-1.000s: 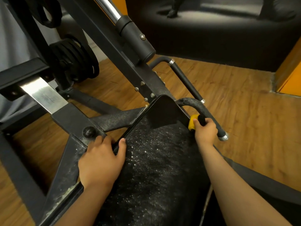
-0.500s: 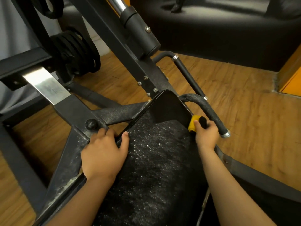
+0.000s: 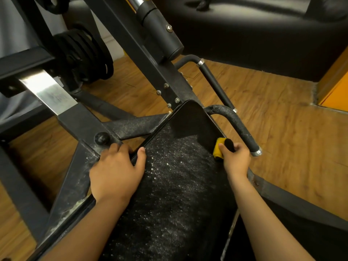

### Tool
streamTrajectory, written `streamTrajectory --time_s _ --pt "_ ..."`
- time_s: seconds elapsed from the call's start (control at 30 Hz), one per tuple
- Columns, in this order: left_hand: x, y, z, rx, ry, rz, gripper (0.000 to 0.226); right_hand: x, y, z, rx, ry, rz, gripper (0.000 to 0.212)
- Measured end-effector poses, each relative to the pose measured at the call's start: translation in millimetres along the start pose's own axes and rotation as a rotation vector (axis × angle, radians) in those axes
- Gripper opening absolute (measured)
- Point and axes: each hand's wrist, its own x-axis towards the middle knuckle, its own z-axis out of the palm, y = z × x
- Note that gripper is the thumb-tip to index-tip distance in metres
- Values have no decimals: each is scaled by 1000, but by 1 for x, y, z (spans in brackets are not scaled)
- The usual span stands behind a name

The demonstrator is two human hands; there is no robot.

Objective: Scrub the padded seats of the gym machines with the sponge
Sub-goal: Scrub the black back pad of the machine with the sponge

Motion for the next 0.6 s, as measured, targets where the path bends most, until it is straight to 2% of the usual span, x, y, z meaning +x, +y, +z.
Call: streamTrajectory --time_s 0.13,0.23,0.37,0.47,0.6 --pt "0 1 0 -13 5 -3 51 -12 -32 22 147 -160 -116 17" --pt "0 0 -1 -23 5 -3 50 -23 -38 24 119 -278 -228 23" --pt "-1 1 -1 -38 10 -5 50 -12 2 -1 16 -203 -136 15" --pt "-1 1 -1 -28 8 1 51 -6 31 -23 -79 -144 -15 19" --pt "-1 1 -1 -22 9 2 50 -8 16 -16 -86 -100 -37 16"
